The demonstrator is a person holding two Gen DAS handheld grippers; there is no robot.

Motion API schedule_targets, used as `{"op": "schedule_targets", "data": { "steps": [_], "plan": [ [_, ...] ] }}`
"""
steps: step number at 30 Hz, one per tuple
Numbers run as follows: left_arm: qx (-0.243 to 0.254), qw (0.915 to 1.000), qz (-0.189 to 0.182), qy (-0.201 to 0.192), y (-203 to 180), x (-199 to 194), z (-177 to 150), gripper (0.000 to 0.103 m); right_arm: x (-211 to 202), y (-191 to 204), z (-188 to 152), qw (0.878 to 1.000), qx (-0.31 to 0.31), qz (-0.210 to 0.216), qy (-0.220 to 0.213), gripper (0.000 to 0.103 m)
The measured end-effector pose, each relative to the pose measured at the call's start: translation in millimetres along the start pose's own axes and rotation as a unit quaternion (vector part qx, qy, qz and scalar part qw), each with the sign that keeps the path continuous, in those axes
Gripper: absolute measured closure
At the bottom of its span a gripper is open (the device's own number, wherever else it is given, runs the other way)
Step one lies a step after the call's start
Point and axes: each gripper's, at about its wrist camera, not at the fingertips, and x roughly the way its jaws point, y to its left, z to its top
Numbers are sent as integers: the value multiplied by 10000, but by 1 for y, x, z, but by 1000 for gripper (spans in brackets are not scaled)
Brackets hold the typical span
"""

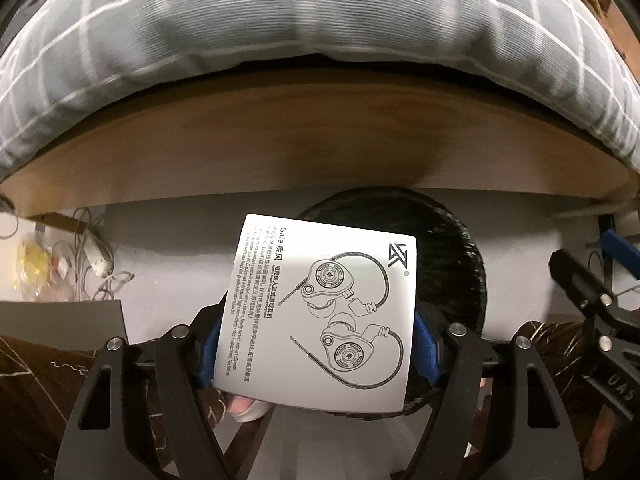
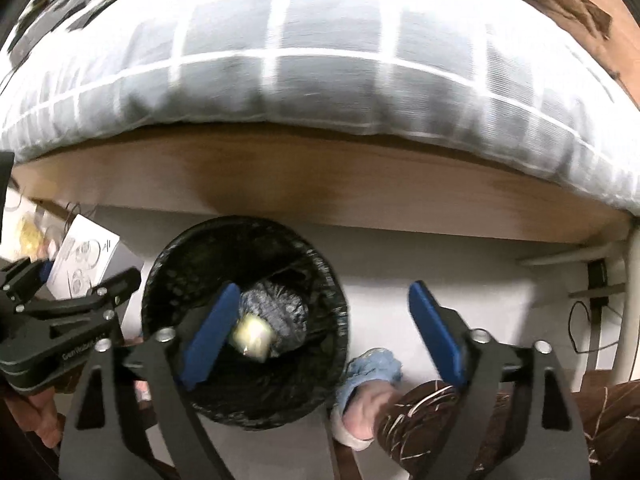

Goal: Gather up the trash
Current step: 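Raise both open grippers from the bin back toward the bed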

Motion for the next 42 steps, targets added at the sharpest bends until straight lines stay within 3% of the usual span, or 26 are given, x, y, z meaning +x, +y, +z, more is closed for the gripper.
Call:
{"op": "schedule_targets", "data": {
  "steps": [3, 13, 17, 21, 37, 42],
  "plan": [
    [99, 9999, -48, 34, -14, 2, 1, 31, -6, -11, -2, 9996, -49, -243, -144, 14],
    [340, 9994, -4, 43, -41, 7, -1, 30, -7, -32, -2, 9989, 293, -288, -217, 11],
    [331, 9994, 81, 6, -41, 6, -1, 16, -9, -29, -2, 9987, 245, -305, -328, 11],
    [349, 9993, 135, -93, -38, 2, 1, 11, -16, -29, -1, 9985, 222, -324, -378, 11],
    [105, 9957, -38, -918, -8, -60, 21, 7, -65, -27, 25, 9919, 453, -210, -1168, 11],
    [97, 9926, -27, -1208, 2, -84, 24, 7, -90, -24, 35, 9878, 548, 21, -1455, 11]
  ]
}}
